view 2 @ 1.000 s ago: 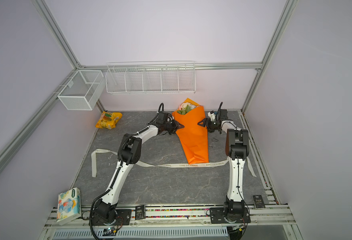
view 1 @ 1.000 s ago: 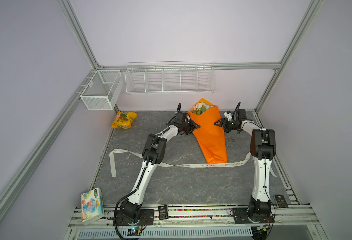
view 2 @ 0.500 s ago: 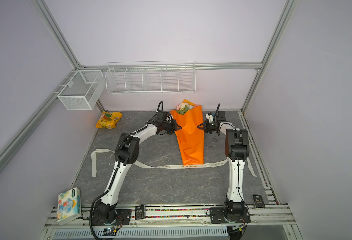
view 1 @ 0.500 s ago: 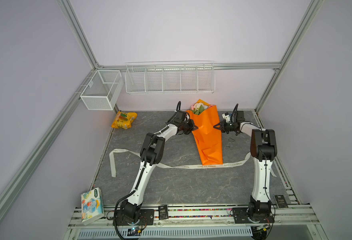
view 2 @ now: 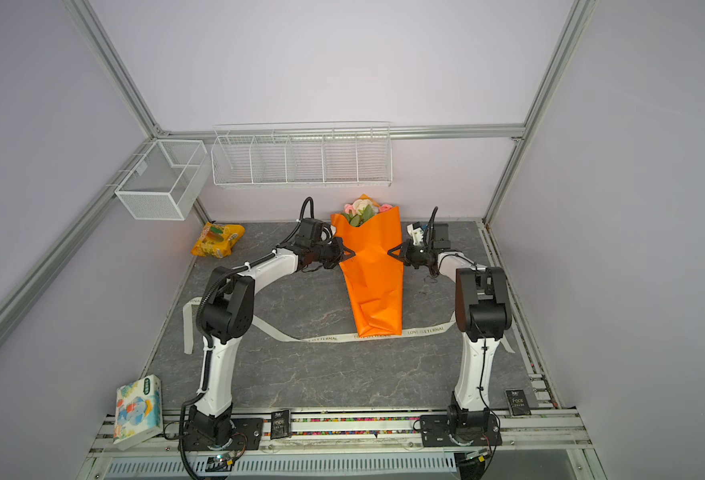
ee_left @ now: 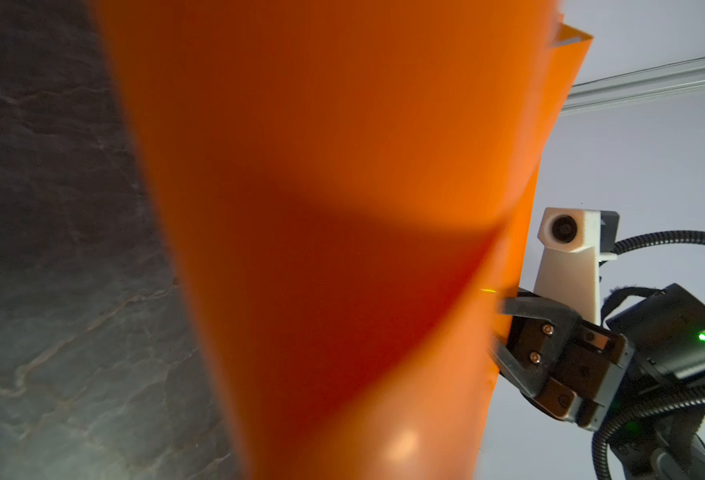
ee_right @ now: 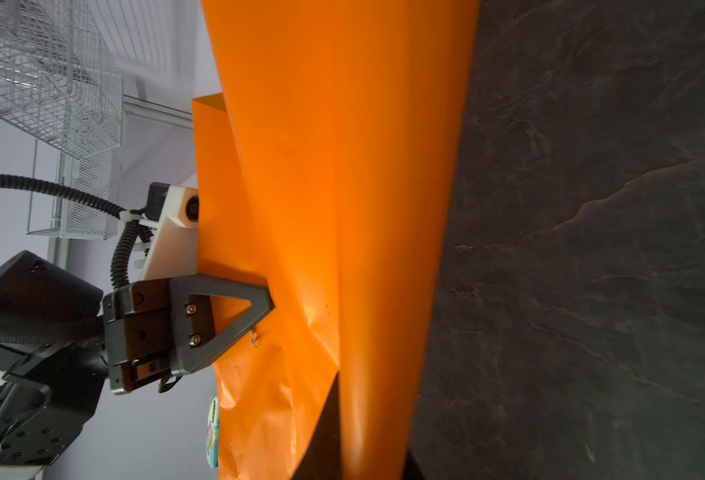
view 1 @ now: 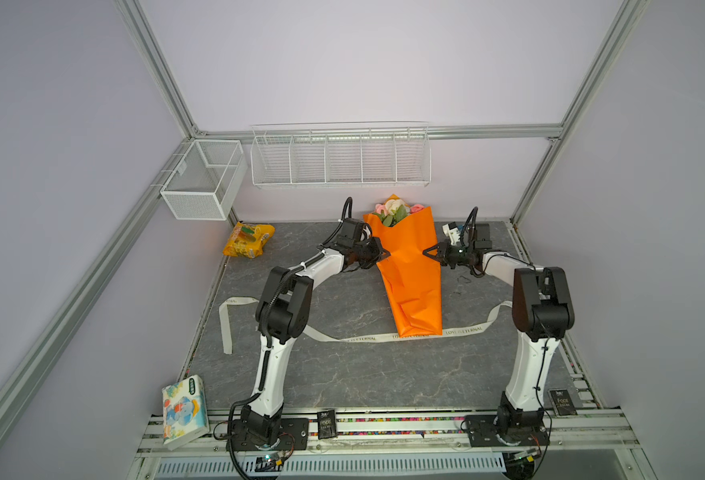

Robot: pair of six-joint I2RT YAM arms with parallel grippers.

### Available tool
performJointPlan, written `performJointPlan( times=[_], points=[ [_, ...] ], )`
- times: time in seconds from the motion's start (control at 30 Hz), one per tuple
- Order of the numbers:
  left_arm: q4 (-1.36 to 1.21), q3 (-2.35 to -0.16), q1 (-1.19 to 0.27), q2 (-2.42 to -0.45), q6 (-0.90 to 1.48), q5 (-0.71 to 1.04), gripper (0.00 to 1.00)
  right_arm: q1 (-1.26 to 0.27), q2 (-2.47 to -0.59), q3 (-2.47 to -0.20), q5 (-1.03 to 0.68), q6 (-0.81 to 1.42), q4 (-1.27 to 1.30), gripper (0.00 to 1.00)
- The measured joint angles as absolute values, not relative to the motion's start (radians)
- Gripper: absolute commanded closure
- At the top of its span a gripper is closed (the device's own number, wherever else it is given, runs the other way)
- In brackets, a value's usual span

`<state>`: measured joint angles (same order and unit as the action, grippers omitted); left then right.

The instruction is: Tie the bouquet of fake flowers

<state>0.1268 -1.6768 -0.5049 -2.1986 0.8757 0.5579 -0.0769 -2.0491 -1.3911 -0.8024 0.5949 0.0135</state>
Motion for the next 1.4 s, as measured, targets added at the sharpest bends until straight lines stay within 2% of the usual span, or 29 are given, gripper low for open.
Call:
performJointPlan(
  times=[0.4, 0.77, 0.97, 1.4],
  points=[
    [0.105, -1.270, -0.493, -1.848, 0.851, 0.553, 1.00, -0.205, -1.776, -1.142, -0.718, 0.630, 0.036, 0.88],
    [0.047, -0.860, -0.494, -1.586, 0.788, 0.524, 1.00, -0.432, -1.530, -0.812, -0.498, 0.679, 0.132, 0.88],
    [-0.005, -0.765, -0.494, -1.588, 0.726, 0.522, 1.00, -0.501, -1.555, -0.698, -0.390, 0.715, 0.224, 0.89],
    [-0.114, -0.820, -0.483, -1.812, 0.680, 0.509, 1.00, -0.487, -1.790, -0.731, -0.333, 0.722, 0.363, 0.90]
  ],
)
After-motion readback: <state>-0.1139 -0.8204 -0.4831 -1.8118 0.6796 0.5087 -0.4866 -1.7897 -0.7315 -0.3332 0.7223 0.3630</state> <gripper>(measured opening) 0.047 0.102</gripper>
